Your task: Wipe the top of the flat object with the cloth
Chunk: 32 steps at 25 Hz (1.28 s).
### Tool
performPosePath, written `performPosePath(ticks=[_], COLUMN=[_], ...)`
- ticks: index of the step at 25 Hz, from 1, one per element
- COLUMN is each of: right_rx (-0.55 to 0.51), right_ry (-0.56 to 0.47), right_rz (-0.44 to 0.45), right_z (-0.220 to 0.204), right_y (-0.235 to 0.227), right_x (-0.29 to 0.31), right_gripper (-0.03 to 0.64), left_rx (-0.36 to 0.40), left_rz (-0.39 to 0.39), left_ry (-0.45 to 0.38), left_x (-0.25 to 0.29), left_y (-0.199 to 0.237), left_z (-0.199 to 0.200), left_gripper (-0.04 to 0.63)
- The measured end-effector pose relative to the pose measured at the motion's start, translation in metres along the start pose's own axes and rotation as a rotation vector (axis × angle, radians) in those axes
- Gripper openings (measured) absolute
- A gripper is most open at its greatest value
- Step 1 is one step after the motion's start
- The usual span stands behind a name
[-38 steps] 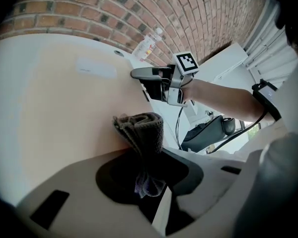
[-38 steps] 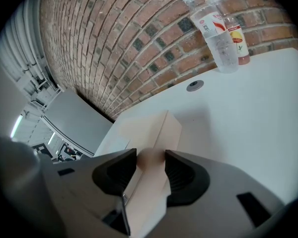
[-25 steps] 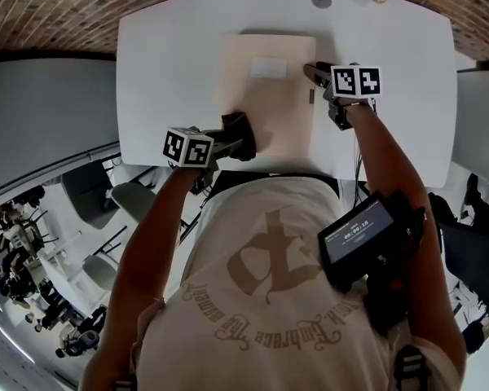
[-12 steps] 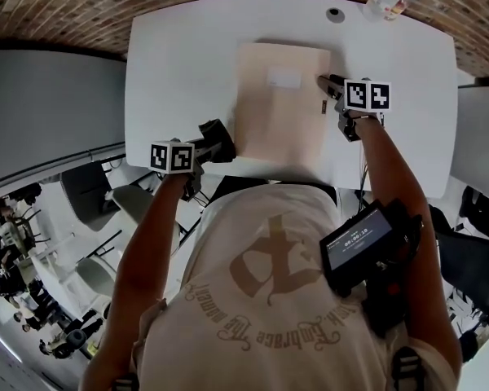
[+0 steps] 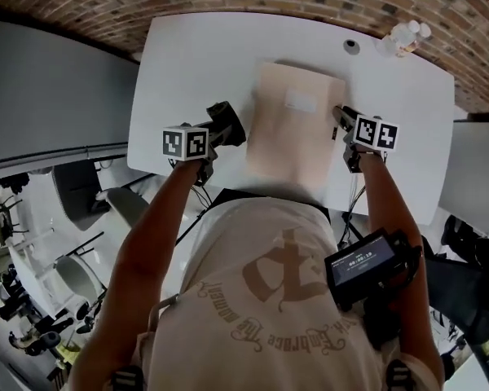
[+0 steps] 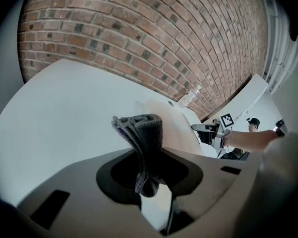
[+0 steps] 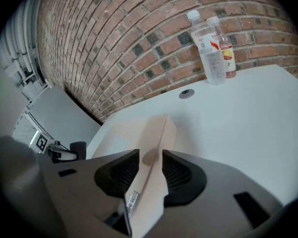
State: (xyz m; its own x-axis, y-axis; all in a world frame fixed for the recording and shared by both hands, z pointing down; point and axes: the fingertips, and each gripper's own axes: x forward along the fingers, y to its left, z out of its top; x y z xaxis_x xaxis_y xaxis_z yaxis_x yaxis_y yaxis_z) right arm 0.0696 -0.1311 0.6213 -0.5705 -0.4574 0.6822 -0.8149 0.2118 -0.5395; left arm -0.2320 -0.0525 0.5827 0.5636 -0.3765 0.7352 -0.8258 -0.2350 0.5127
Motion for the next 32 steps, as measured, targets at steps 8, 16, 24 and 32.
performPosePath(ticks=[8,16,24,32], right_rx=[-0.053,-0.010,-0.029,-0.051], right_ry=[0.060,0.075,0.147,0.164], right_rz=[-0.066,-0.136,-0.151,-0.176], right_z=[-0.039,-0.061,-0.065,-0.063], right_y=[0.021,0.023,0.028,0.027], right_x=[-0.021,-0.020,-0.018,-0.016], right_gripper=[0.158,0.158,0.158,0.158], left_rx=[-0.033,0.083,0.221,0.336], left_rz=[0.022,0.017,0.088,0.070], left_ry=[-0.132,-0.140,-0.102,-0.027], left_x=[0.035,0.080,0.106,0.125], left_y=[0.023,0.020,0.033,0.030], left_z=[0.075,0.132,0.153,0.151], left_gripper=[0.112,0.112,0.112,0.109])
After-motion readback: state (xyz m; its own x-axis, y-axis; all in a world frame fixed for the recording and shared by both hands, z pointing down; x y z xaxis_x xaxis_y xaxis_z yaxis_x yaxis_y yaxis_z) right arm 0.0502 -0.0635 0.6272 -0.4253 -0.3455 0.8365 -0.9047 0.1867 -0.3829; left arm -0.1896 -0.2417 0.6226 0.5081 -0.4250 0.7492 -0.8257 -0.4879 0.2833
